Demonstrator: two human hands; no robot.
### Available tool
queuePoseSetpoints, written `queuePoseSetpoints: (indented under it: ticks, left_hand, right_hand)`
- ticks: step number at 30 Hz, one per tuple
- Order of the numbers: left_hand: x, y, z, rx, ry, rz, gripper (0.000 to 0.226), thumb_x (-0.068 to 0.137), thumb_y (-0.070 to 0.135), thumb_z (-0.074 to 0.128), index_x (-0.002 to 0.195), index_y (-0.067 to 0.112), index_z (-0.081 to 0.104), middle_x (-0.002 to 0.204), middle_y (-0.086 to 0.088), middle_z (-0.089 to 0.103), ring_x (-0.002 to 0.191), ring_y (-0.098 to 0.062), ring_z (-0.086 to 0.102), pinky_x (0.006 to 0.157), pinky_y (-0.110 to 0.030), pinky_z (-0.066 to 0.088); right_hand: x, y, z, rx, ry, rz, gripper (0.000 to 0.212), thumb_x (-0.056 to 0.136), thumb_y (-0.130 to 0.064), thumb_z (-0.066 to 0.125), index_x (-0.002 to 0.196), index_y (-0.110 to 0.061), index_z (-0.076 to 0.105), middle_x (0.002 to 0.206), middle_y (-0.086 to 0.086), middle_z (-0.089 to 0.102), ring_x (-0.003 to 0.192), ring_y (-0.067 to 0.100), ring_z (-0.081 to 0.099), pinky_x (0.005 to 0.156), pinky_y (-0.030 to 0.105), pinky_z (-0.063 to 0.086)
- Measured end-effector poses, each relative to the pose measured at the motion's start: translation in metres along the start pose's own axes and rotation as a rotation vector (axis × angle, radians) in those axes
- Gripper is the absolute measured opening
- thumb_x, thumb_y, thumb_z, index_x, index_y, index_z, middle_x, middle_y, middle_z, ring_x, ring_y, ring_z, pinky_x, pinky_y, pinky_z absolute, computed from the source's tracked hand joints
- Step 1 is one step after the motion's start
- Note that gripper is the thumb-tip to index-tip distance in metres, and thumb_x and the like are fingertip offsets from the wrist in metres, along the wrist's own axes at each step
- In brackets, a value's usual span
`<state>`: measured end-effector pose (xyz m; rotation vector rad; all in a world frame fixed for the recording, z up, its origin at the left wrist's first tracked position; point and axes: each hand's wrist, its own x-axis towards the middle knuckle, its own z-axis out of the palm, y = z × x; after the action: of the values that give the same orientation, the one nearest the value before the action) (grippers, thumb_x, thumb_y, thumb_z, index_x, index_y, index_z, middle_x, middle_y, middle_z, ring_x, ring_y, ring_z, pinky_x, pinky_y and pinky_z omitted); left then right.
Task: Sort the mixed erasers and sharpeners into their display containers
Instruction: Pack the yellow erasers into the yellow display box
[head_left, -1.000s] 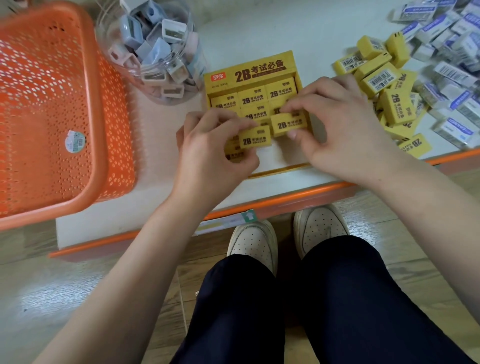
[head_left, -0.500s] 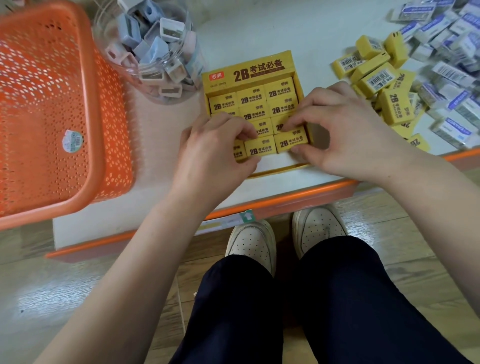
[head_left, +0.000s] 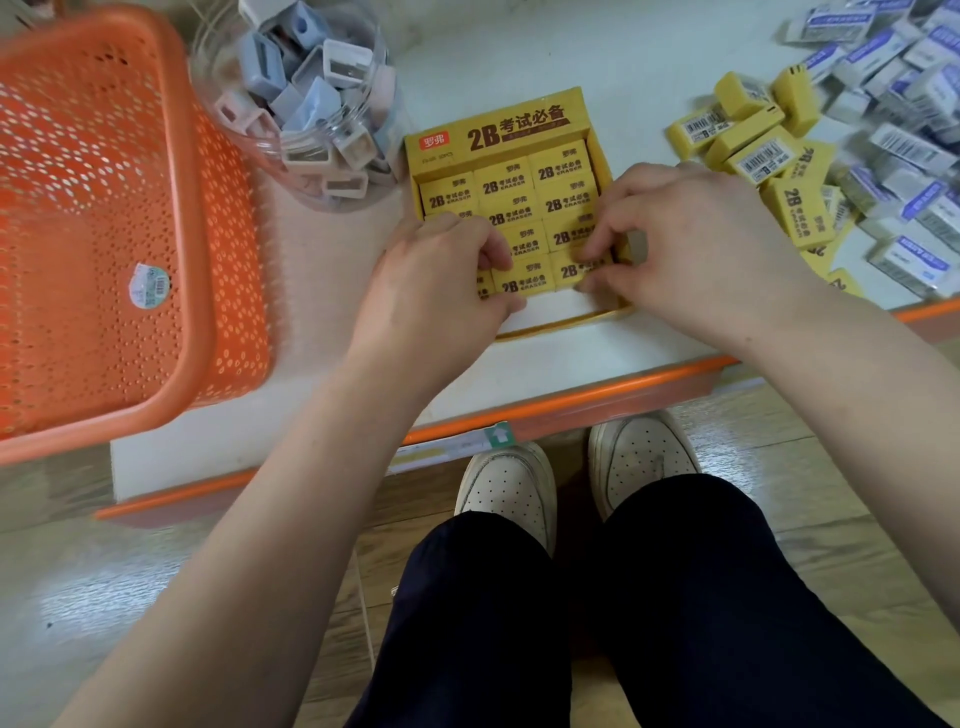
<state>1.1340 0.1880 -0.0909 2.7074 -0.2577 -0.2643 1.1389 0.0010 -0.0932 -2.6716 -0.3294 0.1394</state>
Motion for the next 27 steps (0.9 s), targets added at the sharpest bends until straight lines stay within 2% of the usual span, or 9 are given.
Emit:
queuePoseSetpoints:
  ticks: [7,11,15,16,18,20,21,24,27]
  left_hand:
    - [0.007,0.003,0.002,0.013,0.029,-0.023,0.024,0.083,0.029,0.069,0.103,0.022,0.057,0.102,0.009,0.05,0.104,-0.013,0.038,0.08,-0.02,0.026]
    - [0.006,0.002,0.011,0.005,0.104,-0.011,0.027,0.086,0.023,0.065,0.111,0.017,0.055,0.116,0.001,0.052,0.115,-0.022,0.039,0.089,-0.023,0.028]
    - [0.008,-0.002,0.018,-0.043,0.162,0.015,0.028,0.083,0.02,0.067,0.109,0.014,0.058,0.111,0.001,0.053,0.112,-0.022,0.041,0.087,-0.019,0.026]
    - [0.01,-0.003,0.018,-0.067,0.168,0.017,0.028,0.083,0.019,0.068,0.109,0.014,0.059,0.108,0.003,0.052,0.109,-0.019,0.041,0.085,-0.017,0.026]
    - [0.013,-0.006,0.017,-0.119,0.186,0.028,0.028,0.081,0.018,0.07,0.107,0.014,0.062,0.104,0.009,0.049,0.103,-0.011,0.038,0.081,-0.014,0.025]
    - [0.014,-0.009,0.018,-0.159,0.212,0.045,0.029,0.079,0.018,0.072,0.106,0.015,0.064,0.102,0.012,0.05,0.1,-0.007,0.038,0.081,-0.015,0.027]
    - [0.014,-0.009,0.019,-0.175,0.223,0.047,0.029,0.078,0.018,0.073,0.106,0.016,0.065,0.102,0.013,0.051,0.1,-0.006,0.039,0.08,-0.015,0.028]
    - [0.013,-0.011,0.021,-0.208,0.26,0.056,0.029,0.076,0.017,0.075,0.104,0.017,0.067,0.101,0.014,0.052,0.1,-0.005,0.041,0.08,-0.006,0.029]
    - [0.013,-0.012,0.023,-0.219,0.286,0.061,0.029,0.073,0.016,0.076,0.101,0.017,0.069,0.1,0.014,0.053,0.099,-0.003,0.042,0.084,0.001,0.026]
  right_hand:
    - [0.006,0.0,0.003,-0.004,0.033,0.049,0.013,0.075,-0.028,0.073,0.088,-0.026,0.072,0.112,-0.008,0.06,0.105,0.027,0.049,0.095,0.047,0.038]
    - [0.005,0.0,0.009,0.049,0.099,0.071,0.013,0.077,-0.025,0.071,0.09,-0.021,0.073,0.111,-0.006,0.061,0.104,0.029,0.051,0.094,0.049,0.04]
    - [0.006,0.001,0.013,0.096,0.118,0.076,0.014,0.078,-0.022,0.071,0.091,-0.019,0.073,0.112,-0.006,0.06,0.104,0.028,0.052,0.095,0.046,0.039]
    - [0.007,0.002,0.013,0.11,0.116,0.077,0.014,0.078,-0.021,0.071,0.091,-0.018,0.073,0.112,-0.007,0.059,0.105,0.027,0.053,0.096,0.042,0.039]
    - [0.011,0.003,0.012,0.159,0.106,0.089,0.015,0.077,-0.02,0.072,0.092,-0.018,0.073,0.108,-0.011,0.056,0.104,0.018,0.053,0.096,0.023,0.035]
    - [0.013,0.004,0.011,0.225,0.102,0.117,0.016,0.077,-0.017,0.073,0.093,-0.017,0.073,0.105,-0.016,0.05,0.099,0.005,0.048,0.084,-0.002,0.024]
    - [0.013,0.004,0.011,0.25,0.097,0.13,0.017,0.077,-0.016,0.073,0.093,-0.017,0.073,0.104,-0.016,0.049,0.097,0.001,0.045,0.08,-0.008,0.02]
    - [0.01,0.003,0.012,0.283,0.083,0.137,0.018,0.078,-0.016,0.072,0.096,-0.02,0.072,0.105,-0.018,0.049,0.096,-0.004,0.042,0.078,-0.01,0.018]
    - [0.009,0.001,0.008,0.21,0.07,0.103,0.021,0.081,-0.017,0.068,0.101,-0.022,0.071,0.111,-0.015,0.052,0.098,-0.004,0.042,0.074,-0.009,0.018]
